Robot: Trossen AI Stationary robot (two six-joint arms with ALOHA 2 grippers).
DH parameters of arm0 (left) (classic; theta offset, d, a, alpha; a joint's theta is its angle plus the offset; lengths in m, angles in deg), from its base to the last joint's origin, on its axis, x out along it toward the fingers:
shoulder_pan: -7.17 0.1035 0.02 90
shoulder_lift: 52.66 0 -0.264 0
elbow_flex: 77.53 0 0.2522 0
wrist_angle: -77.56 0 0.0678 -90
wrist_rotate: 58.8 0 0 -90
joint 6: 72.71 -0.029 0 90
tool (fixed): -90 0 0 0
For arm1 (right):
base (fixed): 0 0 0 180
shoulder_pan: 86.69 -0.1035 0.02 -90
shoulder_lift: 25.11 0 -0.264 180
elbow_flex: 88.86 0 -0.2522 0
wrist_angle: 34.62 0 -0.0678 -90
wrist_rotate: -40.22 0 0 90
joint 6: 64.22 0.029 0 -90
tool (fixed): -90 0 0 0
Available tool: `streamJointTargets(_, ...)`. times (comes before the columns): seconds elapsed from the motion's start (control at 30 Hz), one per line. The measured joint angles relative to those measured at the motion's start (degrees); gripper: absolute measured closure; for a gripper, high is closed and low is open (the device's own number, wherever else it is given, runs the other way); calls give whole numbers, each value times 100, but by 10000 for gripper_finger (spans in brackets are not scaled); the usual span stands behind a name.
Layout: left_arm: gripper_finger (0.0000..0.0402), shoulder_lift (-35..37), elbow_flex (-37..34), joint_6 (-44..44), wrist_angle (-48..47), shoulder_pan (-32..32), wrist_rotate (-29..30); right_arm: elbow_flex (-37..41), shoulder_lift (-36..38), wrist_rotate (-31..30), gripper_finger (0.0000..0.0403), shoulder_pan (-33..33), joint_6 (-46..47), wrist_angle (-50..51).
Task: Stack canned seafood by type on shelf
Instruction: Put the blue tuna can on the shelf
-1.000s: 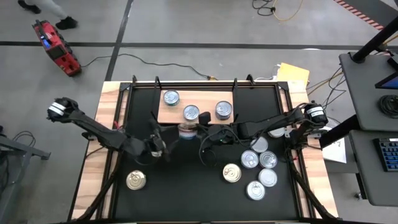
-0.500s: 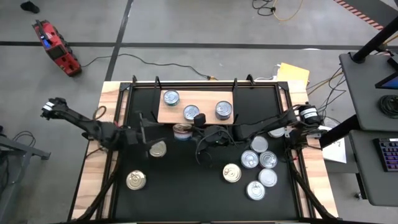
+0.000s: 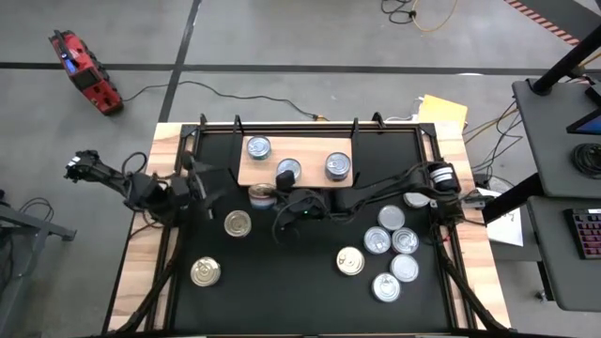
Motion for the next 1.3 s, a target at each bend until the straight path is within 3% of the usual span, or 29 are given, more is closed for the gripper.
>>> streamJointTargets(0.07, 169, -51, 0, 420, -137, 6, 752, -116, -155, -167, 224, 10, -71, -4)
streamJointTargets(0.13, 169, -66, 0, 617, -303, 4, 1056, -235, -315, -326, 224, 32, -171, -8)
streamJointTargets(0.3, 169, -50, 0, 603, -341, -6, 693, -544, -739, -741, 220, 117, -364, 1)
streamJointTargets(0.67, 169, 71, 0, 198, -504, -6, 740, -1282, -1367, -964, 216, 327, -377, 14)
streamJointTargets(1.3, 169, 181, -1, 169, -732, -6, 743, -1179, -1400, -853, 215, 529, 165, 170)
